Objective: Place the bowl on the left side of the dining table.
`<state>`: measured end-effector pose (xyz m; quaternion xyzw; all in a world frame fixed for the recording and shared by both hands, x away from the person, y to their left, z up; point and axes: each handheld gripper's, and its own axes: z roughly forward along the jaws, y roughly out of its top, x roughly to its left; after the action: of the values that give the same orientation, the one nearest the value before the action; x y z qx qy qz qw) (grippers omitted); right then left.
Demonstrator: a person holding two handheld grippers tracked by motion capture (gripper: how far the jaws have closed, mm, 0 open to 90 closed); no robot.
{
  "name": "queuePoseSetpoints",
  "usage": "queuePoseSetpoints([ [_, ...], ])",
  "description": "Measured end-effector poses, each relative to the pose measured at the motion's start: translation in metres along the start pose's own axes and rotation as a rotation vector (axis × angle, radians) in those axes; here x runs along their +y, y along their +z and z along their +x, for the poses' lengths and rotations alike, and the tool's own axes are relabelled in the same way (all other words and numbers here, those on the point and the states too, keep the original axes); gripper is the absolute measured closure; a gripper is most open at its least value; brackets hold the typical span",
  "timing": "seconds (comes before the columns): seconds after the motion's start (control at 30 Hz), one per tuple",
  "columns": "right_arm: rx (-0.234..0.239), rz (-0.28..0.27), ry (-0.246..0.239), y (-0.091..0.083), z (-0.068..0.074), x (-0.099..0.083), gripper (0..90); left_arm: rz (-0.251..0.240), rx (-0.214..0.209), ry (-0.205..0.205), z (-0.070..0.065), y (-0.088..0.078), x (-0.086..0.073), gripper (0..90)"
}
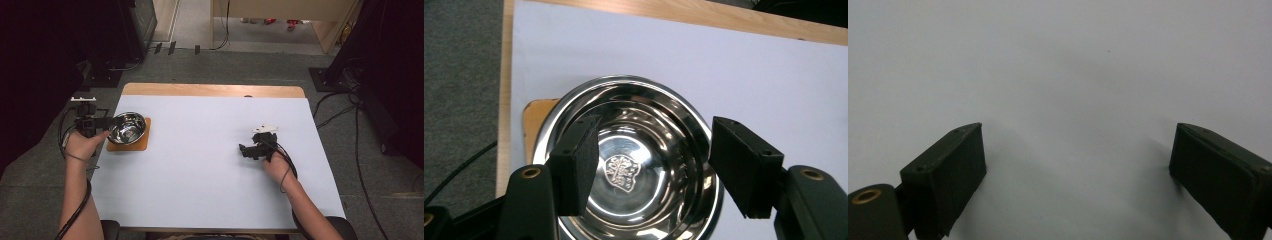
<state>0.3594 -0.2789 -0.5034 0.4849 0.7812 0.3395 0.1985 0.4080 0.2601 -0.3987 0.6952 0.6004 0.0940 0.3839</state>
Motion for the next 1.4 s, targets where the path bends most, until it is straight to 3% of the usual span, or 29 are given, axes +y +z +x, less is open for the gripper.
queuePoseSetpoints([
  [0.57, 0.000, 0.000, -0.001, 0.000, 0.000, 0.000, 7.5, 0.036, -0.076, 0.079, -0.042, 0.019, -0.002, 34.2],
  [1.4, 0.000, 0.000, -0.001, 0.000, 0.000, 0.000, 7.5, 0.048, -0.152, 0.177, -0.087, 0.046, -0.010, 30.3],
])
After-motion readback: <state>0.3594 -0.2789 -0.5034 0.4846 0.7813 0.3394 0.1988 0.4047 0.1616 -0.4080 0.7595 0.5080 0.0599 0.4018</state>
